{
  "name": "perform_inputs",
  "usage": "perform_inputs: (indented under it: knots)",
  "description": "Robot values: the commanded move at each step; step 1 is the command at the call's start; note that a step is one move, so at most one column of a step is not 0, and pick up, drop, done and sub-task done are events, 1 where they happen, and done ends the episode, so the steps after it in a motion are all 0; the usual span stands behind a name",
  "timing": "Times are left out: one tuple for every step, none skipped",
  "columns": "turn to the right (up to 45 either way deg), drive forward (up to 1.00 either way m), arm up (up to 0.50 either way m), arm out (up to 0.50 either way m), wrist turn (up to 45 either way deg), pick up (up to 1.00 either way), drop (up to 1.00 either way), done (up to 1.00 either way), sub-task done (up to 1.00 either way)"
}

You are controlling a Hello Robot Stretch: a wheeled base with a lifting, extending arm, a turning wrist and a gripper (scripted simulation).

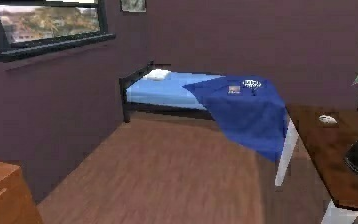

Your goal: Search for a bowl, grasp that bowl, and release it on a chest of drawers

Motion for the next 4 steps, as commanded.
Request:
perform_inputs:
  knots:
    - [0.0, 0.55, 0.0, 0.0, 0.0, 0.0, 0.0, 0.0, 0.0]
    - [15.0, 0.0, 0.0, 0.0, 0.0, 0.0, 0.0, 0.0, 0.0]
    - [0.0, 0.6, 0.0, 0.0, 0.0, 0.0, 0.0, 0.0, 0.0]
    - [-15.0, 0.0, 0.0, 0.0, 0.0, 0.0, 0.0, 0.0, 0.0]
